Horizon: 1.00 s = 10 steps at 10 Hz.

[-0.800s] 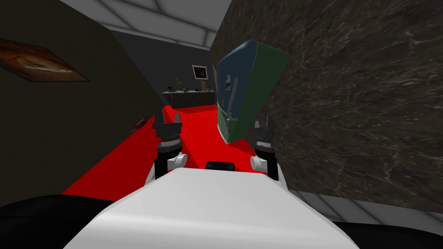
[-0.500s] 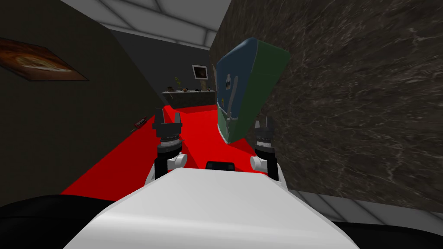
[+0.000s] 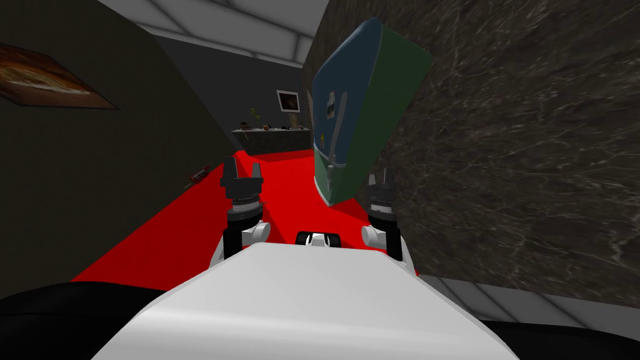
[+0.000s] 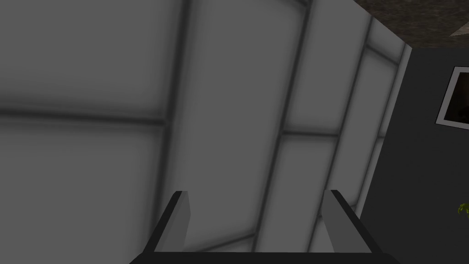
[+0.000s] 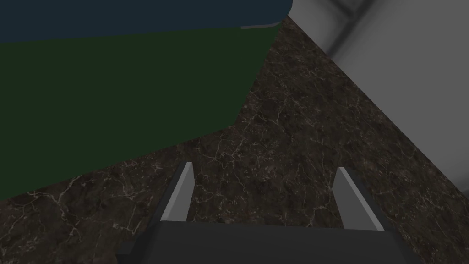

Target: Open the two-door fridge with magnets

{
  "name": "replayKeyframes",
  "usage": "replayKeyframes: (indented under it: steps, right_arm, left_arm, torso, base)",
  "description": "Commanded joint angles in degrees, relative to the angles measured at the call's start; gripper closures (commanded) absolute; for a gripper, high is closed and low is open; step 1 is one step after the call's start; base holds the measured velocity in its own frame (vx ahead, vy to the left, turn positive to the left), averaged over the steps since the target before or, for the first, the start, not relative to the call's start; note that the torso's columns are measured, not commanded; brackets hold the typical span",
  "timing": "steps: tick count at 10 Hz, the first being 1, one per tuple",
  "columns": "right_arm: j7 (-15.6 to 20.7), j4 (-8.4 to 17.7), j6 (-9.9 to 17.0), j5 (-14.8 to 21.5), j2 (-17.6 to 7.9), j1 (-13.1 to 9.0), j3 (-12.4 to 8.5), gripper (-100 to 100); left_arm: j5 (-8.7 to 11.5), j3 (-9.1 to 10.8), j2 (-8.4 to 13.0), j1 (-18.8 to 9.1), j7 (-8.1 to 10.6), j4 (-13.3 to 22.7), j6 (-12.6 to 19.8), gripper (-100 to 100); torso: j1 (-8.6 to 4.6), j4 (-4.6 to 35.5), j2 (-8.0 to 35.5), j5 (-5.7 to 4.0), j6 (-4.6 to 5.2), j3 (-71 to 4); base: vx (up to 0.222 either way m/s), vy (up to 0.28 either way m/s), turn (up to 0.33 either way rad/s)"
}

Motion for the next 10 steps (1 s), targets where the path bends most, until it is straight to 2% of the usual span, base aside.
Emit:
replayKeyframes:
  steps: [1,2,4,10]
  right_arm:
    - [0.0,0.0,0.0,0.0,0.0,0.0,0.0,0]
    - [1.2,0.7,0.3,1.4,-2.1,-0.7,0.1,-100]
    - [3.0,1.6,0.7,3.4,-3.7,-1.6,0.3,-100]
    - [11.7,5.3,2.4,13.1,-7.0,-6.3,1.2,-100]
  left_arm:
    - [0.0,0.0,0.0,0.0,0.0,0.0,0.0,0]
    - [0.0,0.0,0.0,0.0,0.0,0.0,0.0,0]
    - [0.0,0.0,0.0,0.0,0.0,0.0,0.0,0]
    - [0.0,0.0,0.0,0.0,0.0,0.0,0.0,0]
  torso:
    - [0.0,4.2,4.2,0.0,0.0,-8.5]
    - [0.0,8.5,8.5,0.0,0.0,-16.9]
    - [-0.01,10.9,10.8,0.0,0.0,-22.0]
    - [0.01,11.1,11.1,0.0,0.0,-22.3]
  base:
    - [0.0,0.0,0.0]
    - [0.024,0.0,0.008]
    - [0.033,-0.003,0.008]
    - [0.057,-0.004,0.01]
